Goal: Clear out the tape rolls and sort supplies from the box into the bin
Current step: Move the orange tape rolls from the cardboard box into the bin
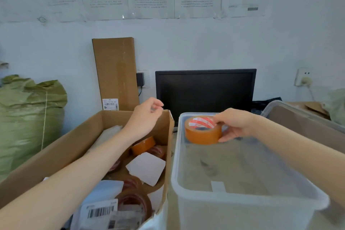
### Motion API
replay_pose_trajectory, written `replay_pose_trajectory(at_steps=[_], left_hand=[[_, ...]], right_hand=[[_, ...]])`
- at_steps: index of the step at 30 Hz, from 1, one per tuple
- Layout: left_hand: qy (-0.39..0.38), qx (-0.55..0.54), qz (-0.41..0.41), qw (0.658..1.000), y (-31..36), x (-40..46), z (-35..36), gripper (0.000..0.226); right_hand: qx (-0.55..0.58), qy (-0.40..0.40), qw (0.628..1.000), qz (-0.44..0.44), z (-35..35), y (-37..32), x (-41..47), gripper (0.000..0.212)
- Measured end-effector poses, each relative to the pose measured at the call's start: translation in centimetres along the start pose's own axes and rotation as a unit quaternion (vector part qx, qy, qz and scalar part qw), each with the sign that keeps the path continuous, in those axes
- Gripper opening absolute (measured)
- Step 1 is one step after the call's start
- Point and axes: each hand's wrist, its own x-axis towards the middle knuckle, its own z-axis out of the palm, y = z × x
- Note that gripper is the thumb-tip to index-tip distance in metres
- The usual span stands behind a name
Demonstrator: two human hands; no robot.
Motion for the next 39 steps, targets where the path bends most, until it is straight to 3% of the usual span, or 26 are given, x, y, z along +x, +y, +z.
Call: replay_pose_trajectory(at_steps=[3,9,20,24,27,29,34,39], left_hand=[[-0.038,0.033,-0.012,0.999,-2.4,2.0,2.1,0.013],[-0.096,0.109,-0.042,0.989,-7.3,5.1,4.0,0.014],[-0.278,0.262,-0.139,0.914,-14.0,5.3,6.3,0.045],[-0.225,0.256,-0.166,0.925,-15.1,4.5,6.6,0.046],[-0.2,0.266,-0.173,0.927,-15.3,3.9,6.4,0.03],[-0.182,0.254,-0.169,0.935,-14.7,3.6,5.9,0.03],[-0.076,0.158,-0.129,0.976,-10.9,3.9,3.7,0.035],[-0.002,0.107,-0.002,0.994,-4.5,4.0,1.3,0.036]], right_hand=[[-0.113,-0.012,0.993,0.036,-0.3,1.7,3.0,0.011],[-0.246,-0.031,0.966,0.068,2.9,4.2,8.8,0.013],[-0.244,-0.06,0.962,0.108,4.8,7.2,11.5,0.033],[-0.294,-0.069,0.951,0.069,4.8,5.5,11.0,0.04],[-0.32,-0.048,0.946,-0.012,4.2,3.7,10.8,0.028],[-0.268,-0.022,0.961,-0.068,3.7,2.2,10.5,0.014],[-0.133,0.031,0.978,-0.158,2.1,-0.1,9.4,0.013],[-0.015,0.04,0.978,-0.205,1.5,-1.3,8.1,0.016]])
